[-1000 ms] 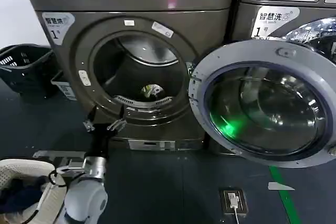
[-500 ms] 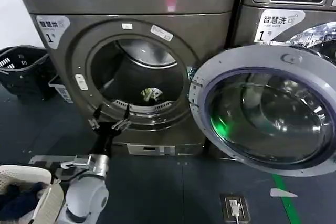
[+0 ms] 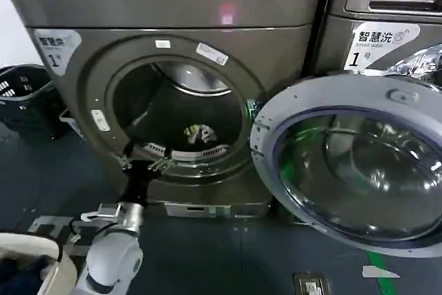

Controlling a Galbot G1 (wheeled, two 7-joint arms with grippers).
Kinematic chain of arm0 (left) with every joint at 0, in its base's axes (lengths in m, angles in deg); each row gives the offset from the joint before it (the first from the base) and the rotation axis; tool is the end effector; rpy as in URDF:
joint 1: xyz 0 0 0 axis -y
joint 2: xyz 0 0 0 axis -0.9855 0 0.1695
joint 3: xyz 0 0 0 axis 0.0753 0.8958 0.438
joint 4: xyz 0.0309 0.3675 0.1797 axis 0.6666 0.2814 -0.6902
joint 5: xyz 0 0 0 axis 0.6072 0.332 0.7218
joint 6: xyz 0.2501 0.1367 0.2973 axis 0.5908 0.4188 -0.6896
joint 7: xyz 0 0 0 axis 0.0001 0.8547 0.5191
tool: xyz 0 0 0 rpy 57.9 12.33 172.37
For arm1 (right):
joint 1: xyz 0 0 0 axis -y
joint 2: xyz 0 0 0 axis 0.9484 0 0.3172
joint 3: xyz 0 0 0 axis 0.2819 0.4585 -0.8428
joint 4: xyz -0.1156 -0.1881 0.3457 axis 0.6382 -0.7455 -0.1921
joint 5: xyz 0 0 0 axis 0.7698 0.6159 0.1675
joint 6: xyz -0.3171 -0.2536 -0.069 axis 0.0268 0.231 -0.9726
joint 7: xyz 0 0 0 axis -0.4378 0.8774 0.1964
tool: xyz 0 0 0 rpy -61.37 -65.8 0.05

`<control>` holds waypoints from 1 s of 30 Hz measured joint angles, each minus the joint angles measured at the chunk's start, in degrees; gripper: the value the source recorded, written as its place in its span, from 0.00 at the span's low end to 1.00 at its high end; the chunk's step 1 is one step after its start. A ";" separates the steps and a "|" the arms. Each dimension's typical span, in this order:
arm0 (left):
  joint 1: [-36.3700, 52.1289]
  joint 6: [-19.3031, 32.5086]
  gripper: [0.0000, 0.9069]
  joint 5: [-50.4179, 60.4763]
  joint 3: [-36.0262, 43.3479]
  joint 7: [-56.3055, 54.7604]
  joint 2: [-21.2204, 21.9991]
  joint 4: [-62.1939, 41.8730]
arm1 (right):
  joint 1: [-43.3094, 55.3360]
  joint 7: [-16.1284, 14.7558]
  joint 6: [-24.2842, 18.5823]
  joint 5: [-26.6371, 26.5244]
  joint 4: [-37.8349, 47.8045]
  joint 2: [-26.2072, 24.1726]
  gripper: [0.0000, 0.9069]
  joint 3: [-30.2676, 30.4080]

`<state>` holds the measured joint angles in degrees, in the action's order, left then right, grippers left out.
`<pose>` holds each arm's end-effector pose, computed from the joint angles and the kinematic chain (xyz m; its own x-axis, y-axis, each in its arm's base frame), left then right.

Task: Grasp the clothes from the dryer.

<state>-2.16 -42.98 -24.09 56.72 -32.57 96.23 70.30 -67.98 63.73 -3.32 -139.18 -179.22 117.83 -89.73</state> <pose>0.3069 0.0371 -0.2797 -0.9747 0.0668 -0.2134 0.0632 0.9977 0.0237 -0.1613 -0.4201 0.1368 -0.2268 0.6062 -0.7623 0.9538 0.2965 -0.0479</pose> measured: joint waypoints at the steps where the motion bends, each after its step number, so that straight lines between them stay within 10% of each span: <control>1: 0.04 0.00 1.00 0.00 -0.02 0.00 -0.02 0.00 | 0.00 0.00 -0.08 0.01 0.01 0.05 1.00 -0.01; 30: 12.44 1.41 1.00 -0.71 3.64 2.08 0.87 -12.69 | -1.53 0.44 4.02 2.21 -1.30 0.79 1.00 -1.92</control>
<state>10.27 -41.57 -24.80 60.37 -30.49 97.09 57.60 -69.51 64.16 0.70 -136.98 -180.52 118.62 -91.65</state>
